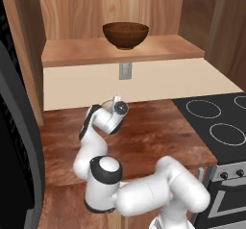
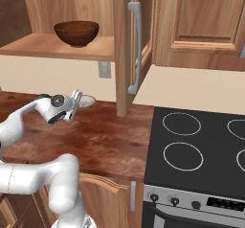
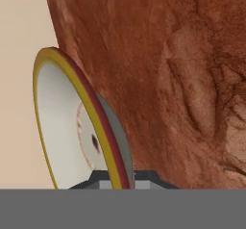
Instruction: Pick up the bowls on the counter and stack them on top of one another in the open cabinet. Place the smaller bowl on top of the larger bowl.
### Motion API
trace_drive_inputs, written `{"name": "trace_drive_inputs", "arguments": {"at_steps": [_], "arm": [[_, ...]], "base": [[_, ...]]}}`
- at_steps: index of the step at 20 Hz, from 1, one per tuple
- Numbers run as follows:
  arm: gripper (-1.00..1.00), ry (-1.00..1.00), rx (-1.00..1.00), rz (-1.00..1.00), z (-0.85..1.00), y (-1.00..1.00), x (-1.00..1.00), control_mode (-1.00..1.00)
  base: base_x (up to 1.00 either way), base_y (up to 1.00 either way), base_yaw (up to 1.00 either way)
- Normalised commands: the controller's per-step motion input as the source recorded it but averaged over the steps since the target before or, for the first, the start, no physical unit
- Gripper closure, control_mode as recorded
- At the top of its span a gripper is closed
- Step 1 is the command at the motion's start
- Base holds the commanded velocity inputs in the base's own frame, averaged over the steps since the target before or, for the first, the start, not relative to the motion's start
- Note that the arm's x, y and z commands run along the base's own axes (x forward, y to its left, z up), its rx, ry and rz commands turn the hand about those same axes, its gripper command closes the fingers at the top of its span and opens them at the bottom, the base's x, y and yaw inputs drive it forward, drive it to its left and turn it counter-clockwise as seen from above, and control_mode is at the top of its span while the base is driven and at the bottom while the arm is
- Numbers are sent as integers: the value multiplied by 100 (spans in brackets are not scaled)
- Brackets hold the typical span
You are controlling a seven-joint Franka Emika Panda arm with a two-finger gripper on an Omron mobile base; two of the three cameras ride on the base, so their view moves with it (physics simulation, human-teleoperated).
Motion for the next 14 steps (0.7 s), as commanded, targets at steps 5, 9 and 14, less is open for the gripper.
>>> {"name": "trace_drive_inputs", "arguments": {"at_steps": [5, 9, 14], "arm": [[100, 4, 13, -3, 42, -10, -44, -100], [100, 7, 13, 0, 31, -13, -47, -100], [100, 4, 6, 0, 24, -4, -55, -100]], "base": [[0, 0, 0], [0, 0, 0], [0, 0, 0]]}}
